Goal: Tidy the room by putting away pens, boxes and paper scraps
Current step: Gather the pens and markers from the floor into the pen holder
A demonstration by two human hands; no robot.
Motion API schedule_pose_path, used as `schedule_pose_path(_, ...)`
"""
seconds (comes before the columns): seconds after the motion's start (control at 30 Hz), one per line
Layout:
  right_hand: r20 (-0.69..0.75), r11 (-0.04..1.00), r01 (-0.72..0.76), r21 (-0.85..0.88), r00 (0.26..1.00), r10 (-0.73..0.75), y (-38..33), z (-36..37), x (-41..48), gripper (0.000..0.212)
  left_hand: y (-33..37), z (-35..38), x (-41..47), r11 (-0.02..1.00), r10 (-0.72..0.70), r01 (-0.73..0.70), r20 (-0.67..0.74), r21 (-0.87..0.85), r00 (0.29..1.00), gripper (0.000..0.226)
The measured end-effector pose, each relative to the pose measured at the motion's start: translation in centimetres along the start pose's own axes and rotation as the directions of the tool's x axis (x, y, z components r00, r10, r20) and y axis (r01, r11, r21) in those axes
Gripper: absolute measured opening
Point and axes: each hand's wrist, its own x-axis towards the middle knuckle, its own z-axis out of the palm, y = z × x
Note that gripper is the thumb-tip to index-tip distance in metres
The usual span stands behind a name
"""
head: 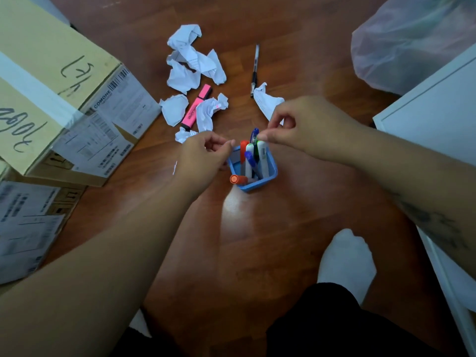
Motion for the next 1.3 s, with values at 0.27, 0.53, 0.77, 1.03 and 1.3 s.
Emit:
schedule_pose_path(0.27, -0.252, 0.949, -0.232, 0.214, 0.925, 0.283, 4.7, -0.3, 10.1, 0.021, 0.9, -2.9, 8.7, 0.912, 0.172, -0.1, -0.149, 0.397, 0.974, 0.014)
schedule_pose_path(0.53, -0.03, 0.969, -0.214, -0.12, 0.977, 0.212, 5.1, 2.1, 17.4, 0.032, -0.4, -2.1, 14.3, 0.695, 0.112, -0.074, -0.005, 0.716, 0.994, 0.028)
schedule_pose_path(0.77, -0.007, 0.945, -0.251, -0.208, 0.967, 0.255, 5.3, 3.8, 19.9, 0.029, 0.1, -2.1, 17.1, 0.669, 0.078, -0.019, -0.045, 0.743, 0.996, 0.033)
schedule_pose_path(1.03, -0.145, 0.915, -0.364, -0.175, 0.928, 0.342, 6.7, 5.1, 17.9, 0.025, -0.4, -2.2, 18.1, 0.594, -0.038, -0.023, 0.057, 0.804, 0.998, 0.039)
schedule_pose_path(1.3, -0.263, 0.909, -0.416, 0.015, 0.876, 0.404, 5.7, 3.6, 17.2, 0.02, 0.3, -3.0, 17.9, 0.667, -0.081, 0.014, 0.054, 0.745, 0.995, 0.036)
